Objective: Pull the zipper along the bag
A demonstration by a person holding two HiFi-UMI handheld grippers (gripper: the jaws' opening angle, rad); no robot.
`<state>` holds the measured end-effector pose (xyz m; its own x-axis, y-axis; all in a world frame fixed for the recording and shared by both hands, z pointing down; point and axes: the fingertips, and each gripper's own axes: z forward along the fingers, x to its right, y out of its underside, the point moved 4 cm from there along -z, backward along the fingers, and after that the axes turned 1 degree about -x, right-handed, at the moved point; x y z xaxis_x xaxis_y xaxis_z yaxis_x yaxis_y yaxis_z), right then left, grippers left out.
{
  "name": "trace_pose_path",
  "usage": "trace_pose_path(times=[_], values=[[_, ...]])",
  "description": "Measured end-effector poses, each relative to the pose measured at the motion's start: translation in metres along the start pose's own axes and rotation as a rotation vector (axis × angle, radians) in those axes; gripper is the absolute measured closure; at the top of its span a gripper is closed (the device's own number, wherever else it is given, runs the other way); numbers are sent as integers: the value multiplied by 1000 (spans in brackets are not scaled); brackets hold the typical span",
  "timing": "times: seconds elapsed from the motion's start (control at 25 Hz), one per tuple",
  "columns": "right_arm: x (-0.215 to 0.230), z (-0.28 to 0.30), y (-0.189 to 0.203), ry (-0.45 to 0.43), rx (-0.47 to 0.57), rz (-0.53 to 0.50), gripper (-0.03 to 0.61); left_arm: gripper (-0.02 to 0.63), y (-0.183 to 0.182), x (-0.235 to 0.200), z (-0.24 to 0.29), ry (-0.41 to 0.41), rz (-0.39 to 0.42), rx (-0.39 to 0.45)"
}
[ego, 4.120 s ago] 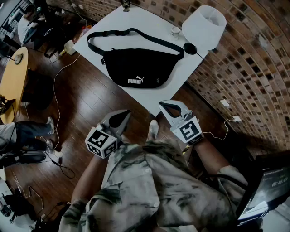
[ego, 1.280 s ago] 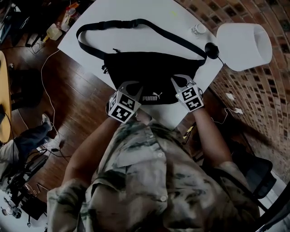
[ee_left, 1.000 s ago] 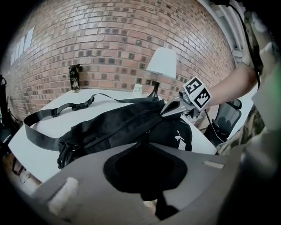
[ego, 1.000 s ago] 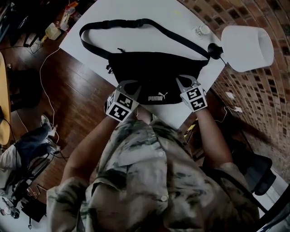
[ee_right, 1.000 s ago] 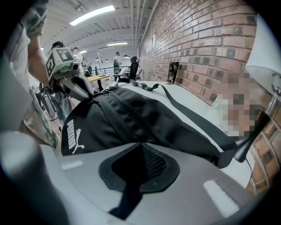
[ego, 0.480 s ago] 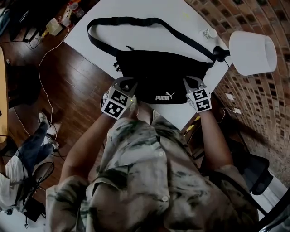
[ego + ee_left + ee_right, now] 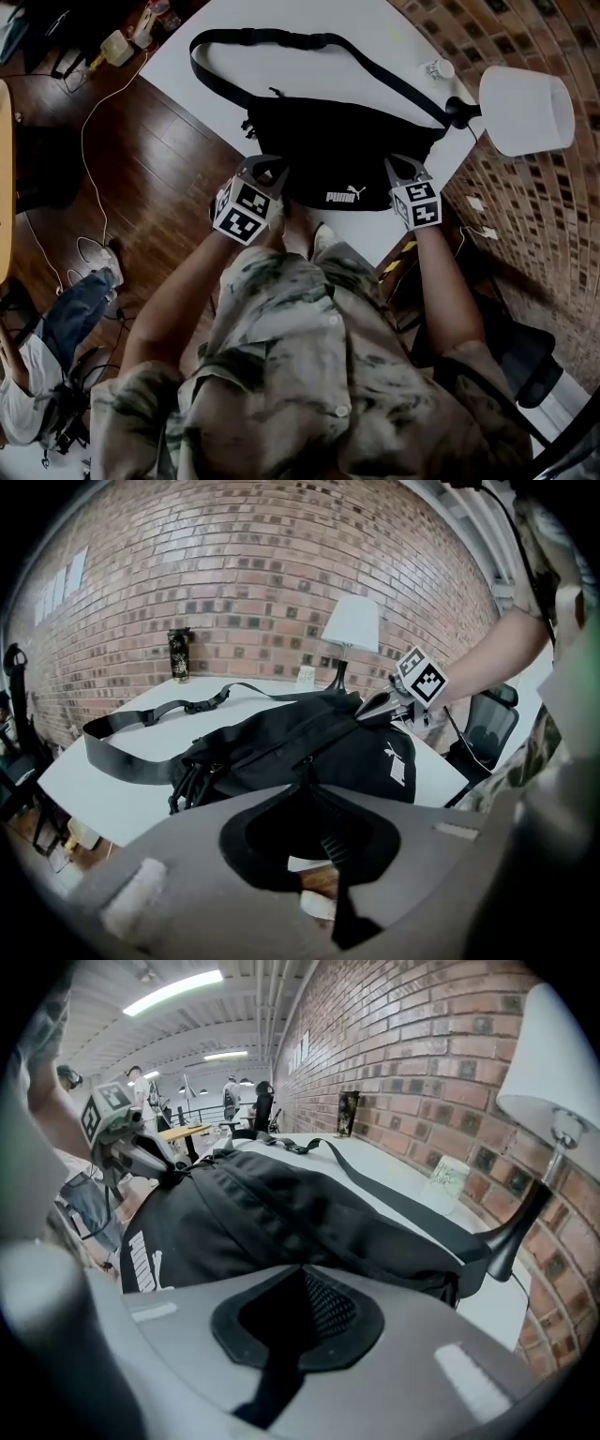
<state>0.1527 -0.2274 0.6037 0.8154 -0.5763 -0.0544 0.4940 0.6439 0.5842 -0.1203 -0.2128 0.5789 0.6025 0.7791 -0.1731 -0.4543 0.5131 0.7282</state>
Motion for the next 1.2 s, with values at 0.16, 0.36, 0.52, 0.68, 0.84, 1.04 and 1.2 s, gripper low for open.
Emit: trace_pose_path(times=[0.16,0.36,0.52,0.68,0.84,1.04,1.2], values=[[2,-10,-5,16,47,30,550,575,0,9,0,-40,22,-15],[-12,-50,-7,25,157,27,502,528,9,21,-10,-108,38,-50],[-46,-105,12,-6,260,-1,502,528,18,53,-40,-169,45,-49],[-92,-170,55,-48,335,-44,499,529,32,120,-80,-214,-7,20],[-145,-238,111,-100,384,-41,500,529,52,219,-138,-210,-130,136],[-205,-323,165,-151,420,-34,500,531,70,326,-220,-148,-215,261],[-249,-380,174,-126,483,-71,502,532,75,374,-279,-111,-168,347]])
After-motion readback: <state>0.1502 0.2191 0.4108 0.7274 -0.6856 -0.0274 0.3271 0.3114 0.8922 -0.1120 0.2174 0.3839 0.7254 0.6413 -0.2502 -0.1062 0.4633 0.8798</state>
